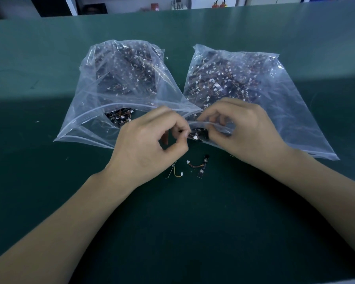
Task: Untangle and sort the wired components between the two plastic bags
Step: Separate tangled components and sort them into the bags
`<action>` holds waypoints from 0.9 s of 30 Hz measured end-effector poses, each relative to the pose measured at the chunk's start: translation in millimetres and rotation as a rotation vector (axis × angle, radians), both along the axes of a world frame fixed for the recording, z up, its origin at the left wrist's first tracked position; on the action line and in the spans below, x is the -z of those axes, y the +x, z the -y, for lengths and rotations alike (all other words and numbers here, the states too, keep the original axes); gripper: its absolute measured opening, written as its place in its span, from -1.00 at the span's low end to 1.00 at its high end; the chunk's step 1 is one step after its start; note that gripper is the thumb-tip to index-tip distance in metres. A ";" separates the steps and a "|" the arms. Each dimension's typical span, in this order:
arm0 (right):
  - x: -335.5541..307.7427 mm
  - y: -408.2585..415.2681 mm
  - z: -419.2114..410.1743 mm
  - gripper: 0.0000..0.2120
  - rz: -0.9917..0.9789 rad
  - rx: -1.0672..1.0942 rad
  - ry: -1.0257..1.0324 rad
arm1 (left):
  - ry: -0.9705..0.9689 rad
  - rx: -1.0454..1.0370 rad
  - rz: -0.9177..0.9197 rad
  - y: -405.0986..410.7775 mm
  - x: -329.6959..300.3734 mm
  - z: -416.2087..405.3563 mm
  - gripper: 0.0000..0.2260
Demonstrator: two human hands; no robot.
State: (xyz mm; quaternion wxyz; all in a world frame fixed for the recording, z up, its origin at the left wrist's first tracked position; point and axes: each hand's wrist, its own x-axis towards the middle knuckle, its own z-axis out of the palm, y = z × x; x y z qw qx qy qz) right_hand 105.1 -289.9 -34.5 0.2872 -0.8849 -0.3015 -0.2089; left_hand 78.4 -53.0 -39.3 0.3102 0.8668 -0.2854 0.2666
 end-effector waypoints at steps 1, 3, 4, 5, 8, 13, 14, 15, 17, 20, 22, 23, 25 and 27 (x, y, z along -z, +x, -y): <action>0.3 0.5 0.2 -0.79 0.000 0.006 0.016 | 0.018 -0.006 0.004 0.5 1.0 0.6 -0.94; 0.7 1.0 -0.2 -0.80 0.002 0.007 0.046 | 0.047 -0.027 0.017 2.6 3.5 1.2 -0.95; 0.9 1.1 -0.5 -0.80 0.004 0.007 0.060 | 0.051 -0.036 0.022 3.8 4.8 1.4 -0.96; 1.1 0.8 -1.2 -0.80 0.003 0.007 0.071 | 0.045 -0.043 0.025 5.0 6.1 1.7 -0.97; 1.4 -1.0 -2.6 -0.80 -0.004 0.001 0.077 | -0.010 -0.040 0.027 7.3 8.4 3.0 -0.97; -0.3 -1.2 -2.0 -0.81 0.004 0.011 0.078 | -0.136 -0.012 0.027 6.6 7.1 5.3 -0.95; -0.5 -1.3 -1.9 -0.82 0.005 0.012 0.079 | -0.133 -0.013 0.027 7.0 7.2 5.1 -0.95; -0.5 -1.5 -2.2 -0.82 0.005 0.013 0.081 | -0.116 -0.022 0.028 7.5 7.3 5.0 -0.95; -0.6 -2.2 -2.7 -0.83 0.011 0.010 0.084 | -0.022 -0.069 0.044 8.0 6.9 4.7 -0.95; -0.6 -2.3 -3.7 -0.83 0.013 -0.008 0.085 | 0.203 -0.156 0.076 7.4 5.7 6.3 -0.93; -0.4 -2.5 -4.6 -0.83 0.017 -0.021 0.084 | 0.324 -0.154 0.111 7.3 6.3 6.3 -0.94; 0.1 -2.7 -4.6 -0.83 0.019 -0.026 0.083 | 0.374 -0.145 0.124 7.1 6.3 6.5 -0.93; 0.6 -3.2 -4.5 -0.82 0.021 -0.031 0.083 | 0.445 -0.138 0.117 5.8 6.1 8.1 -0.84; 0.8 -3.4 -4.9 -0.81 0.028 -0.035 0.083 | 0.497 -0.162 0.089 4.0 5.3 11.0 -0.74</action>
